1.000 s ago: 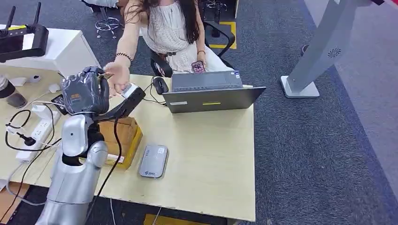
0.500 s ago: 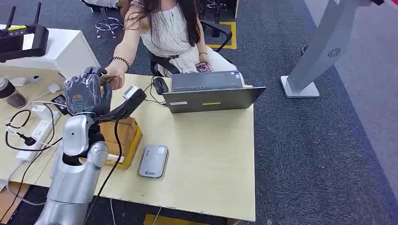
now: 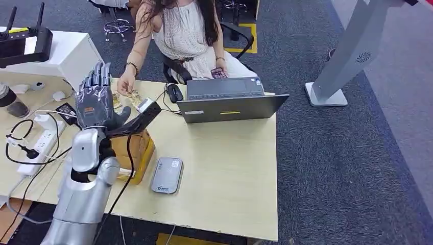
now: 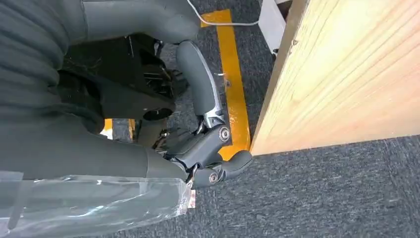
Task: Pass the card to the sensor for recognition and then transmit it.
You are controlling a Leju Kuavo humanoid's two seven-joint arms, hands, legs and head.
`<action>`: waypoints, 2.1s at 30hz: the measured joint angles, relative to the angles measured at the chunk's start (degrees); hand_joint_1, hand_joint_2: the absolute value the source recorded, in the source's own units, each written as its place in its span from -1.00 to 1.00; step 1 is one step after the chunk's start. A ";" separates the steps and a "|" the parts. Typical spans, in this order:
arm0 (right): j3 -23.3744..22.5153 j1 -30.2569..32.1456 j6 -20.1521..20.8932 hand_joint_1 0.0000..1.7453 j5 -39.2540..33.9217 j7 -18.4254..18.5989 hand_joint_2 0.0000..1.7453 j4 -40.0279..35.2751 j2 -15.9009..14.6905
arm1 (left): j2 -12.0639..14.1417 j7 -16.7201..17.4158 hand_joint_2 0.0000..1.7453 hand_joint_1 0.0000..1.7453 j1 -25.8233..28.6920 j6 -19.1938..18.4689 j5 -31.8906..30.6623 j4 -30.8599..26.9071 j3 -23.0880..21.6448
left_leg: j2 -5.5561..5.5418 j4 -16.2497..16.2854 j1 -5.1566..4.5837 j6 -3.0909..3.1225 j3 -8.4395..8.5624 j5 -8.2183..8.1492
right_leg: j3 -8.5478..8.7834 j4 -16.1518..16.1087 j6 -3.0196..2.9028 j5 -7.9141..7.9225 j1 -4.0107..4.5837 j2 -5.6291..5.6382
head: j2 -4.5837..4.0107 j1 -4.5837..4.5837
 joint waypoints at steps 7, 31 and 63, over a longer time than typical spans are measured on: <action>-0.79 1.17 -0.37 -1.00 -2.86 -1.42 1.00 0.00 -0.28 | -0.17 -7.15 1.00 -1.00 10.67 0.28 6.30 -8.25 -1.88 | 0.03 0.00 -0.02 0.08 -0.03 -0.09 | 0.00 -0.02 0.04 -0.05 -0.01 0.03 | 0.00 0.00; -7.87 3.49 0.61 -1.00 -1.96 -2.75 1.00 -1.20 -0.90 | 4.68 -2.10 1.00 -1.00 35.87 8.94 2.99 -14.99 4.33 | 0.05 -0.06 0.00 0.07 -0.11 -0.09 | -0.12 -0.03 0.06 -0.07 0.00 0.01 | 0.00 0.02; -8.61 2.27 0.68 -1.00 1.25 -1.81 1.00 -1.09 -0.90 | 1.36 -2.16 1.00 -1.00 30.11 10.05 -4.02 -6.01 16.70 | 0.04 -0.04 0.00 0.06 -0.11 -0.06 | -0.11 -0.03 0.05 -0.03 0.00 0.01 | 0.00 0.02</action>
